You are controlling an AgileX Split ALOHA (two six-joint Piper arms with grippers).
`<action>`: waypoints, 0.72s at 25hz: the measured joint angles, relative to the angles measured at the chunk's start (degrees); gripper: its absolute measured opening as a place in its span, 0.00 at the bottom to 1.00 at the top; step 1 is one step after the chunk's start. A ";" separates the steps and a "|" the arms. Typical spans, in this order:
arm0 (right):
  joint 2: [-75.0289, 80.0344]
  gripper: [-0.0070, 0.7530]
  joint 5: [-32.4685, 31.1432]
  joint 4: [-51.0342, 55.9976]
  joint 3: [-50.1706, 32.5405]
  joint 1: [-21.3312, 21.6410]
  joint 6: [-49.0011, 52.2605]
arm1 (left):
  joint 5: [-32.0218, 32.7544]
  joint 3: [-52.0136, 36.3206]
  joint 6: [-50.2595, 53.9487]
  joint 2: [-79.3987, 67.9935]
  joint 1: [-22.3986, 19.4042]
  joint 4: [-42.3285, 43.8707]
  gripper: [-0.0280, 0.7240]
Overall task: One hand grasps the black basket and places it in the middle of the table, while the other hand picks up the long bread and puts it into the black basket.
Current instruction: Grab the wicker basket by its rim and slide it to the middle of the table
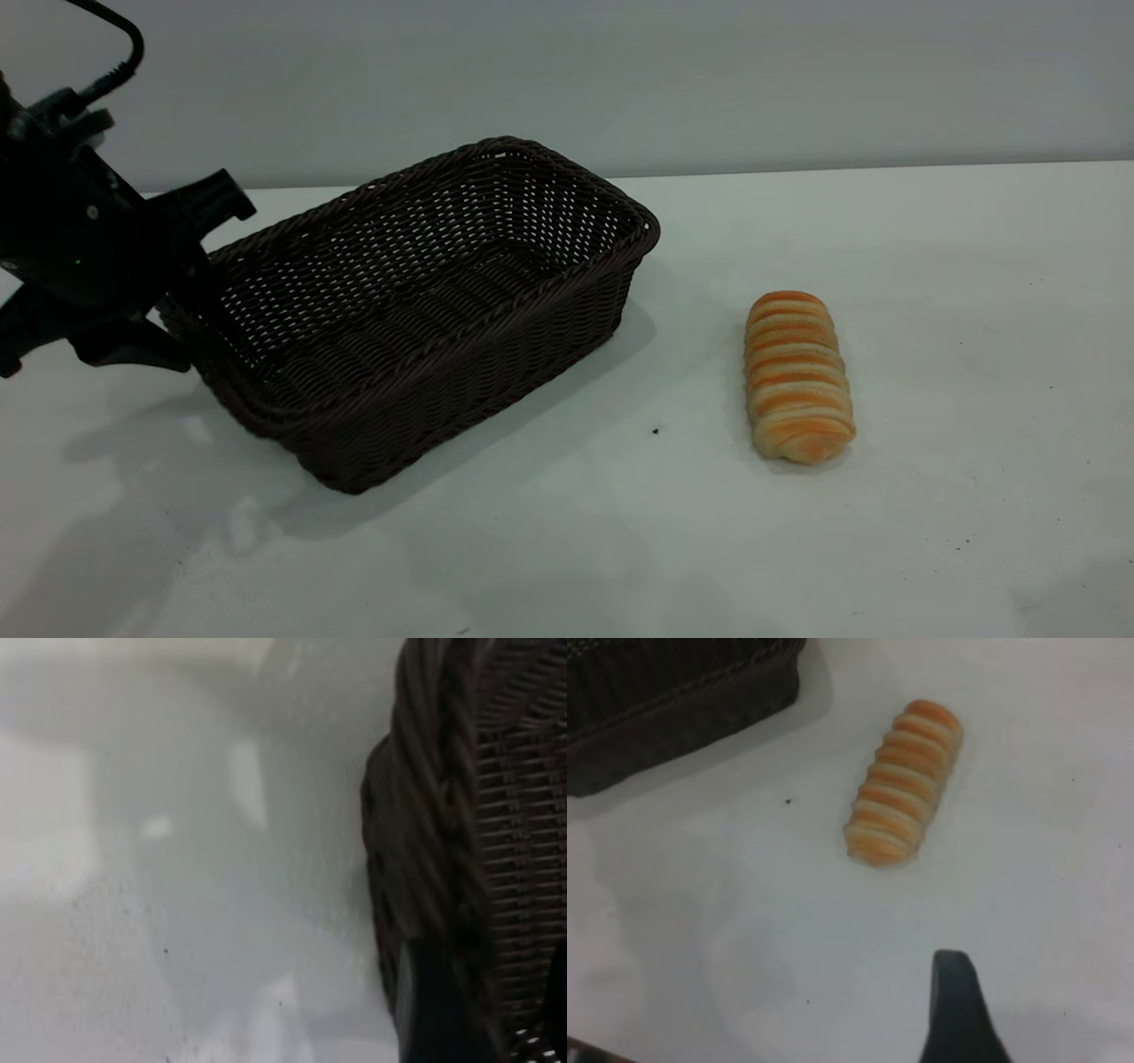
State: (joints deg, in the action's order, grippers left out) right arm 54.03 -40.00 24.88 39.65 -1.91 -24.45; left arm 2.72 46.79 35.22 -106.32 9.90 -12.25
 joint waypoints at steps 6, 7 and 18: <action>0.00 0.63 -0.06 0.00 0.00 0.00 -0.10 | 1.10 0.00 0.48 -0.90 0.00 -0.10 0.54; 0.00 0.63 -0.06 0.00 0.00 0.00 -0.10 | 0.86 0.00 0.55 -0.95 0.00 -0.10 0.54; 0.00 0.63 -0.17 0.00 0.00 0.00 -0.25 | -6.58 0.78 5.27 -10.03 1.55 -0.42 0.49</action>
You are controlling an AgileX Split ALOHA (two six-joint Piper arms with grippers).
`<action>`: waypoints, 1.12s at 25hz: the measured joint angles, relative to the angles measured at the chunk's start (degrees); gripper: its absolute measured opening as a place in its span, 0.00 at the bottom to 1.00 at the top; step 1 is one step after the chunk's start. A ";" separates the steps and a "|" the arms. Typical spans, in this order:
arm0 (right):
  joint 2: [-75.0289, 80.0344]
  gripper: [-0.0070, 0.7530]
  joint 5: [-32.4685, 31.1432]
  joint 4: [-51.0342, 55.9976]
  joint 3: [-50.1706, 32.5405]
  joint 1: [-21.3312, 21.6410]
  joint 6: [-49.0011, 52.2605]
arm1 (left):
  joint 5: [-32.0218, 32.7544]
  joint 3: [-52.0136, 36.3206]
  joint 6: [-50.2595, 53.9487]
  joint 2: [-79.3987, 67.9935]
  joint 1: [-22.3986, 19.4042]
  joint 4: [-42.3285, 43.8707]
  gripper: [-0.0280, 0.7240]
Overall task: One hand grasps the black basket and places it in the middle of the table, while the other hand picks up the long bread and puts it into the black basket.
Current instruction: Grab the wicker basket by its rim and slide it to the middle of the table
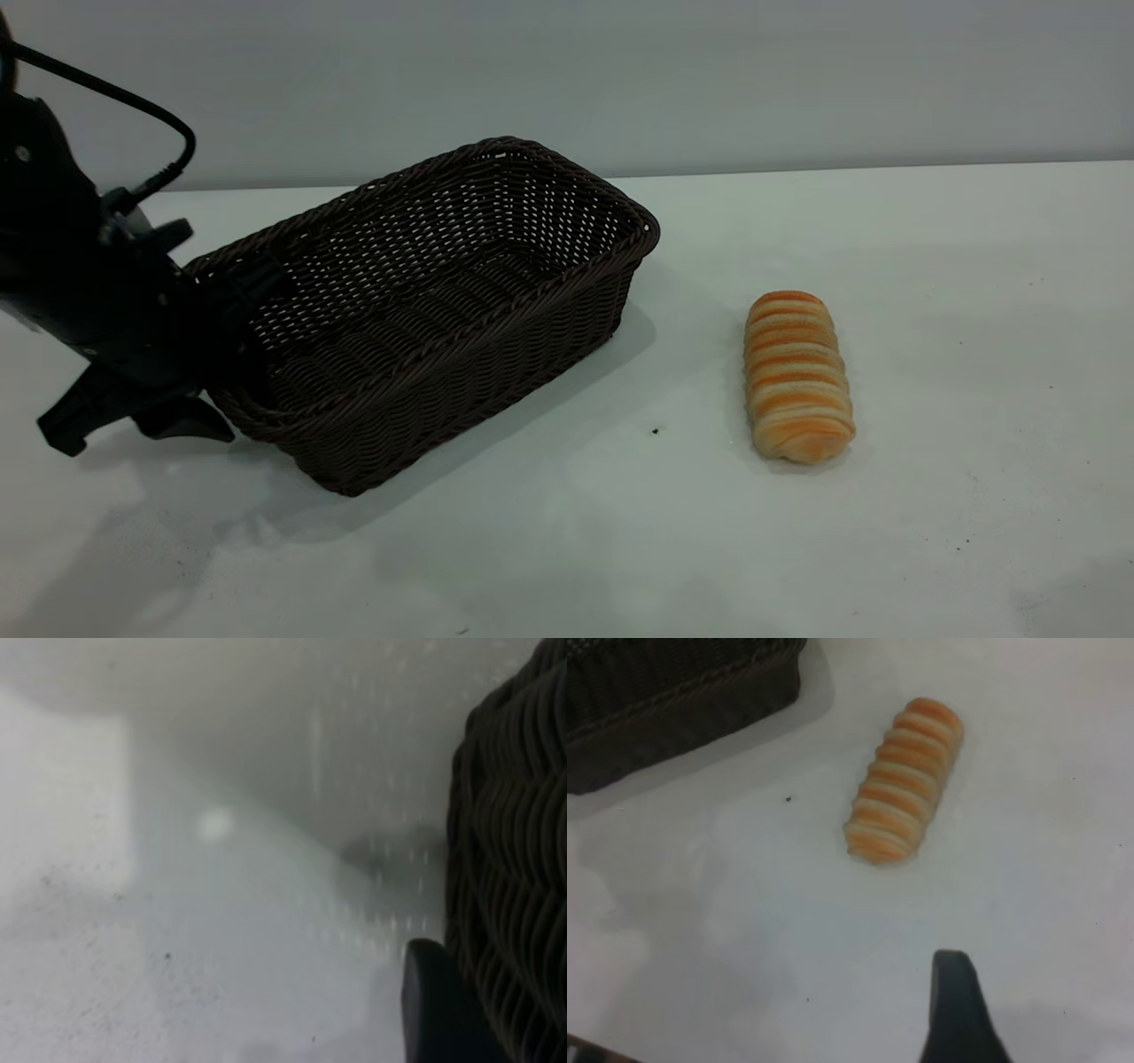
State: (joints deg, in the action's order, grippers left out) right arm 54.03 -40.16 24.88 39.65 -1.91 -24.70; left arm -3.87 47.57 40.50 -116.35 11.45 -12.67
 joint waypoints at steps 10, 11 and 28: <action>0.00 0.63 -0.16 0.00 0.00 0.00 -0.09 | 9.86 10.46 -2.76 -1.02 0.33 4.62 0.22; 0.00 0.63 -0.16 0.00 0.00 0.00 -0.19 | 11.95 12.65 -4.64 -1.01 0.33 5.35 0.22; 0.00 0.63 -0.16 0.00 0.00 0.00 -0.47 | 36.59 36.13 -34.53 -7.48 0.33 4.17 0.22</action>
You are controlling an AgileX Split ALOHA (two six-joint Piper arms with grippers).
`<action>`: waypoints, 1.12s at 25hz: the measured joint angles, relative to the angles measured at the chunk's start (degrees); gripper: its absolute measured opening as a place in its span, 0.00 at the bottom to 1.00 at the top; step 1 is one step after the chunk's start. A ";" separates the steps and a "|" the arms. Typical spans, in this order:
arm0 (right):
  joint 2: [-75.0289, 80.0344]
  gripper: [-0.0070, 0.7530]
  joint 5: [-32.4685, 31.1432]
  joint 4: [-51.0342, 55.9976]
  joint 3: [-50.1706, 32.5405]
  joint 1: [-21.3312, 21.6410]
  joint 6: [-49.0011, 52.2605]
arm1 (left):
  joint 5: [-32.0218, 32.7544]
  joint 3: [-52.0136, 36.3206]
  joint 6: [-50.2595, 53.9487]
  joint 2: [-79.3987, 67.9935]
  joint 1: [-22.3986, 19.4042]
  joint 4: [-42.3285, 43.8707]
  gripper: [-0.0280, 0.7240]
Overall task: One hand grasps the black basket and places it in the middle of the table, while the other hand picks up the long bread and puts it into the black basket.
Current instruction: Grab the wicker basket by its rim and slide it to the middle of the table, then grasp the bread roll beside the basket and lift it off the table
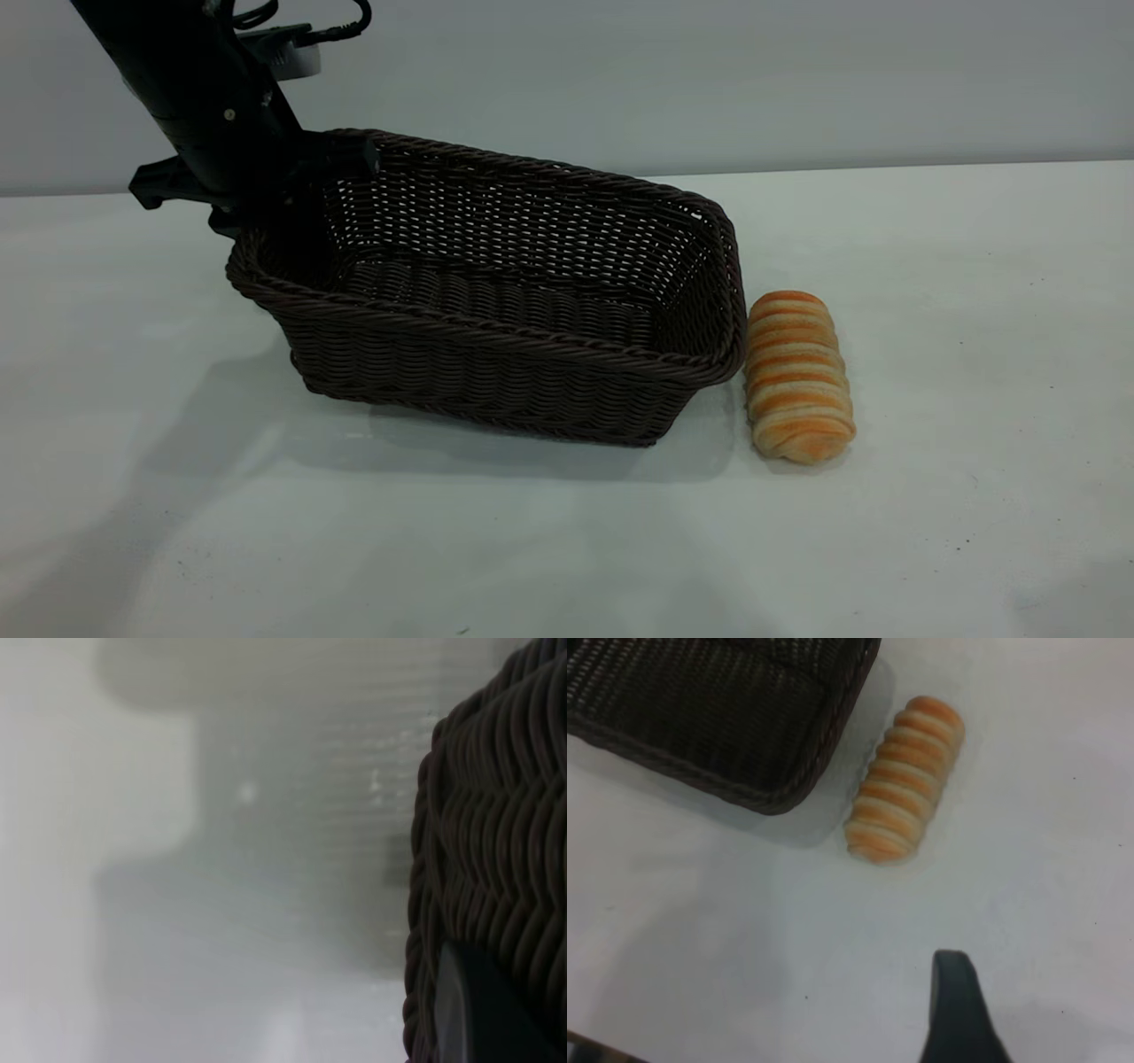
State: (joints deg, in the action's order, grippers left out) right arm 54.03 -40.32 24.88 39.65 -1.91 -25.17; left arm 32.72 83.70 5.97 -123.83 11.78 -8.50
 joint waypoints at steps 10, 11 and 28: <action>0.00 0.63 -0.35 0.00 0.00 0.00 -0.19 | 1.44 0.06 1.81 0.00 0.00 0.96 0.44; 0.00 0.63 -0.41 0.00 0.00 0.00 -0.19 | 1.57 0.09 2.26 0.00 0.00 1.49 0.49; 10.23 0.63 4.22 13.12 0.14 0.00 -11.64 | 6.84 0.13 9.26 14.92 0.00 16.48 0.58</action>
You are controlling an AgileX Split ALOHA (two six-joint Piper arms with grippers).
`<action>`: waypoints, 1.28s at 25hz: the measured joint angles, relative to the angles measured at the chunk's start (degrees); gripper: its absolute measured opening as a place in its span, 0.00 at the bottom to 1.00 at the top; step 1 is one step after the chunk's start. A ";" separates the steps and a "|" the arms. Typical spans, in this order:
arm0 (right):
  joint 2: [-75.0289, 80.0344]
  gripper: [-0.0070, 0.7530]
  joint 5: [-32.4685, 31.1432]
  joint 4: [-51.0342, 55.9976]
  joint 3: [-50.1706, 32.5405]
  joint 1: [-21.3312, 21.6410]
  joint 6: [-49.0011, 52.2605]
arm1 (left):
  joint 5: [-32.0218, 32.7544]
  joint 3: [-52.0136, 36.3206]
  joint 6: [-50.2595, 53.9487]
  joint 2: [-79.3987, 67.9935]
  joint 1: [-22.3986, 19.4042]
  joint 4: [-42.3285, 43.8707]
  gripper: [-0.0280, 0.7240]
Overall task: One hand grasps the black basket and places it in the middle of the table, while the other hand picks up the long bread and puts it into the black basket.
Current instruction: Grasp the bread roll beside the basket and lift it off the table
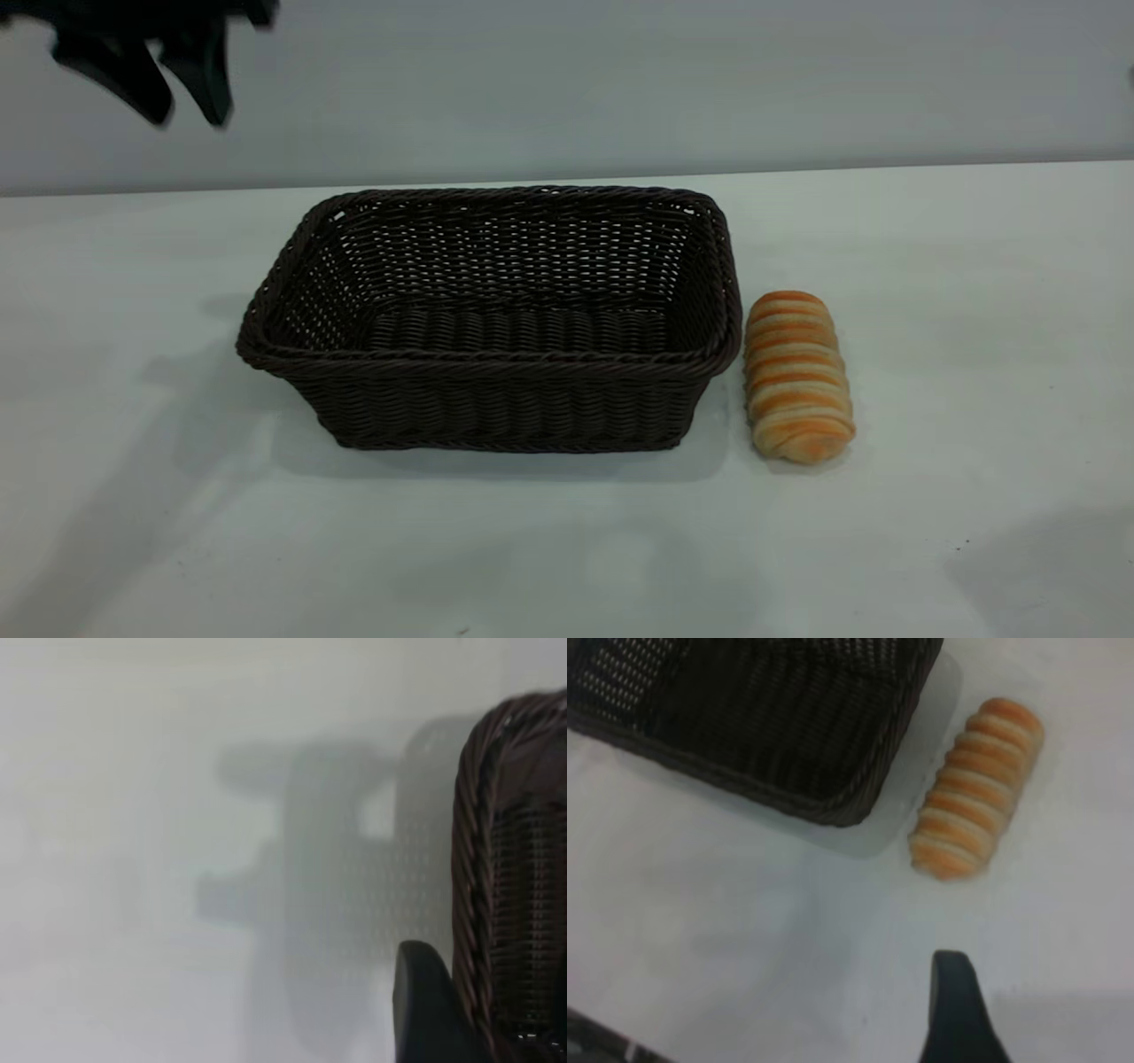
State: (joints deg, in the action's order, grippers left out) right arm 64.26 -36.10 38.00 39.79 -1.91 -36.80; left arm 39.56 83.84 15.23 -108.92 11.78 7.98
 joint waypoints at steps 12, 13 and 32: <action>31.41 0.63 17.23 3.07 10.36 -4.96 -6.82 | 6.21 0.00 -0.42 5.16 0.00 0.09 0.58; 34.08 0.63 18.56 3.45 10.82 -5.58 -7.08 | 7.05 0.00 -0.42 5.28 0.00 0.01 0.58; 59.82 0.63 27.84 9.61 21.04 -13.03 -8.29 | 10.27 0.00 -0.49 5.32 0.00 -0.25 0.58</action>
State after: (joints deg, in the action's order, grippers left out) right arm 124.08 -8.26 47.61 60.83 -14.94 -45.09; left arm 49.83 83.84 14.73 -103.60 11.78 7.73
